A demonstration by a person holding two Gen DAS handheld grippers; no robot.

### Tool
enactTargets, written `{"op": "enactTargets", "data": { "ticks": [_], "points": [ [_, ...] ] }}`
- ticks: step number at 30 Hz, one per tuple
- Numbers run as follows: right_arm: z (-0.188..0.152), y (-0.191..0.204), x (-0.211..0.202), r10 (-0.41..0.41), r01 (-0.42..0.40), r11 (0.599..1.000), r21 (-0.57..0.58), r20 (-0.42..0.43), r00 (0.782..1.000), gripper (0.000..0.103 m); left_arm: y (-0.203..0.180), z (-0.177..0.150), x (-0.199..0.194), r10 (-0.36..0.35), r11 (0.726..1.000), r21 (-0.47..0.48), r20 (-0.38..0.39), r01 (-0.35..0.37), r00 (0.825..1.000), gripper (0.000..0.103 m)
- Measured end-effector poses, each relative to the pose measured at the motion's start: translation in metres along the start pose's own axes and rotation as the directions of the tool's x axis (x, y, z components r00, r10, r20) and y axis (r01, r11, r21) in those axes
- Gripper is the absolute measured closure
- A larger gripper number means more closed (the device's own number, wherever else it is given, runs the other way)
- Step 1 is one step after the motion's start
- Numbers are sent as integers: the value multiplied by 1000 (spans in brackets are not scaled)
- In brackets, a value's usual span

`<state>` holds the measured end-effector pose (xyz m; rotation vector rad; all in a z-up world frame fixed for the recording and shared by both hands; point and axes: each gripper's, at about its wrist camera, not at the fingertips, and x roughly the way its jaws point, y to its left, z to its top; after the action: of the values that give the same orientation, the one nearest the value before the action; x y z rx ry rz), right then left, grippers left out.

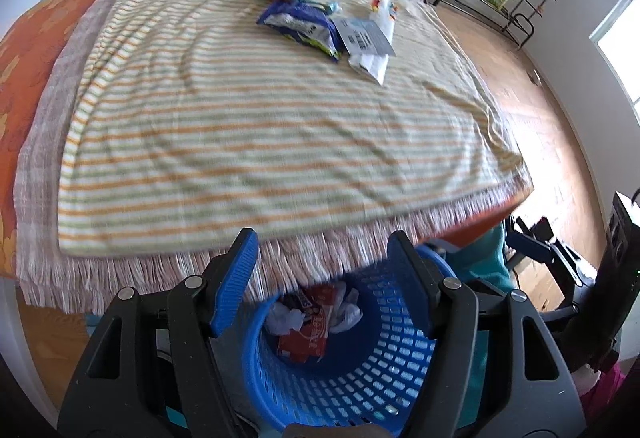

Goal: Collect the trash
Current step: 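Move both grippers back over the blanket to the remaining trash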

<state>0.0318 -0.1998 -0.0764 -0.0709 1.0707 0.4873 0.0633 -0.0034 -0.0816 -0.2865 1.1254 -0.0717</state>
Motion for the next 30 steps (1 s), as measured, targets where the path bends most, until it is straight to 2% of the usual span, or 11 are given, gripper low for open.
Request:
{"op": "enactTargets", "data": {
  "ticks": [13, 18, 25, 30],
  "points": [
    [64, -39, -1, -5, -7, 990, 142, 81, 997, 7, 15, 71, 12, 37, 988, -150, 76, -25, 996, 33],
    [87, -52, 5, -14, -3, 984, 180, 94, 995, 7, 16, 93, 23, 32, 980, -197, 74, -17, 997, 33],
    [115, -57, 14, -20, 3, 986, 168, 99, 995, 7, 10, 115, 40, 50, 972, -234, 85, -29, 995, 33],
    [133, -60, 23, -18, 0, 986, 168, 104, 994, 7, 16, 127, 53, 34, 956, -293, 74, -11, 997, 33]
  ]
}}
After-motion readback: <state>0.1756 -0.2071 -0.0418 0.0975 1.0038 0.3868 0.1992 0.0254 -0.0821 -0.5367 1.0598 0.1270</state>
